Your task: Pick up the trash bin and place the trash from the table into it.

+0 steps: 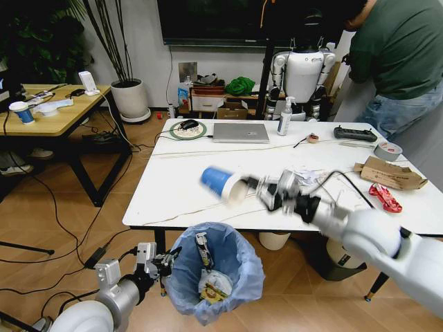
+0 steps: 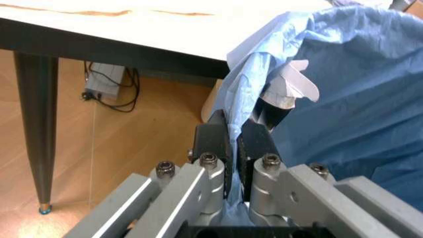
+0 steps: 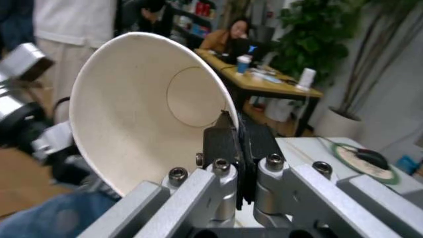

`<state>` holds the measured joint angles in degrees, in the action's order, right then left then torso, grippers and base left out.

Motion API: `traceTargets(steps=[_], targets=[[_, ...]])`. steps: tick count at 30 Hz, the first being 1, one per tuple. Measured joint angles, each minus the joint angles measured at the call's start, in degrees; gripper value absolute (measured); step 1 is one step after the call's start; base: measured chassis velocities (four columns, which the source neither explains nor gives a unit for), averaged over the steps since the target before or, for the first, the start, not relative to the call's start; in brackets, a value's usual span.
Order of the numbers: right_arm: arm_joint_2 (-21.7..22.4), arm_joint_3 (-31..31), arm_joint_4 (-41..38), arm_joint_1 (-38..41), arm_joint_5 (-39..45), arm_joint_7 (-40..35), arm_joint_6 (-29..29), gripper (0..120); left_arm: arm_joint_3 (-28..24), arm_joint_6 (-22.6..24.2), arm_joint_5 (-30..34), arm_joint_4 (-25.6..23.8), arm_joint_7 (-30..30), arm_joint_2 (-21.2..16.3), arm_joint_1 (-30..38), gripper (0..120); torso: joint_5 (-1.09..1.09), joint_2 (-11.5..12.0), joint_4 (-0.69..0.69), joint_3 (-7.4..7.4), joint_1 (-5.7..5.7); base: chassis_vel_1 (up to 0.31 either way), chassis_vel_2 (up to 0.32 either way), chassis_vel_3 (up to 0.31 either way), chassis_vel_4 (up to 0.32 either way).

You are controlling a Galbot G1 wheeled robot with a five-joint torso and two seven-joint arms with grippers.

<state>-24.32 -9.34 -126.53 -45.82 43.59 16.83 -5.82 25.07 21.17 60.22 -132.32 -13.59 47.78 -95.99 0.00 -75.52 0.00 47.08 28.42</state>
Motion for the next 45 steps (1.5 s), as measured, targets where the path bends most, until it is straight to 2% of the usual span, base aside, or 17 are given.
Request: traceTargets(steps=[7,11,14,18,20,21,24,27,28,33,34,39,45], targets=[[1.07,-3.71,0.13,-1.22,-6.3,3.31,-2.34,0,0.88,0.01,0.69,-1.43,-0.21,0.24,-0.15,0,0.01,0.01,0.0,0.01,0.01,0.0,0.0,0.0,0.0],[0.96,-3.8,1.42,-1.32,-8.6,3.63,-3.13,0,0.91,0.02,0.73,-1.59,-0.28,0.43,-0.35,0,0.01,0.01,0.0,0.01,0.02,0.0,0.0,0.0,0.0],[1.05,-3.38,2.02,-1.26,-9.31,3.76,-3.38,12,0.91,0.04,0.73,-1.58,-0.3,0.39,-0.37,0,0.0,0.02,0.0,0.01,0.02,0.0,0.0,0.0,0.0],[0.97,-3.29,2.16,-1.3,-9.99,3.74,-3.56,19,0.9,0.05,0.73,-1.48,-0.3,0.48,-0.31,0,0.0,0.02,0.0,0.02,0.02,0.0,0.0,0.0,0.0],[0.7,-2.9,2.92,-2.0,-11.0,3.65,-3.94,33,0.84,0.07,0.61,-1.28,-0.32,0.68,-0.4,0,0.0,0.02,0.0,0.02,0.02,0.0,0.0,0.0,0.0],[0.7,-2.9,2.92,-2.0,-11.0,3.65,-3.94,33,0.84,0.07,0.61,-1.28,-0.32,0.68,-0.4,0,0.0,0.02,0.0,0.02,0.02,0.0,0.0,0.0,0.0],[0.17,-1.44,3.91,-2.31,-10.99,3.0,-4.07,45,0.95,0.08,0.46,-1.11,-0.34,0.79,-0.62,0,-0.01,0.02,0.0,0.01,0.02,0.0,0.0,0.0,0.0],[-2.86,1.76,7.21,-1.03,-8.94,-1.88,-3.41,59,1.1,0.08,-0.08,-0.62,-0.35,1.46,-0.98,0,-0.01,0.02,0.0,0.01,0.02,0.0,0.0,0.0,0.0],[-2.86,1.76,7.21,-1.03,-8.94,-1.88,-3.41,59,1.1,0.08,-0.08,-0.62,-0.35,1.46,-0.98,0,-0.01,0.02,0.0,0.01,0.02,0.0,0.0,0.0,0.0],[-7.5,6.24,15.31,0.07,-8.27,-13.07,0.35,81,1.35,0.07,-0.89,0.07,-0.22,2.4,-1.5,0,0.0,0.02,0.01,0.02,0.02,0.0,0.0,0.0,0.0],[-7.5,6.24,15.31,0.07,-8.27,-13.07,0.35,81,1.35,0.07,-0.89,0.07,-0.22,2.4,-1.5,0,0.0,0.02,0.01,0.02,0.02,0.0,0.0,0.0,0.0],[-11.39,9.45,22.96,-0.13,-8.23,-18.43,2.56,98,1.57,0.02,-1.12,0.24,-0.1,2.9,-1.68,0,-0.01,0.02,0.0,0.02,0.02,0.0,0.0,0.0,0.0],[-15.59,12.48,27.15,-2.14,-6.8,-23.52,3.42,100,1.96,-0.05,-1.29,0.52,-0.09,3.61,-1.82,0,0.0,0.02,0.0,0.01,0.02,0.0,0.0,0.0,0.0]])
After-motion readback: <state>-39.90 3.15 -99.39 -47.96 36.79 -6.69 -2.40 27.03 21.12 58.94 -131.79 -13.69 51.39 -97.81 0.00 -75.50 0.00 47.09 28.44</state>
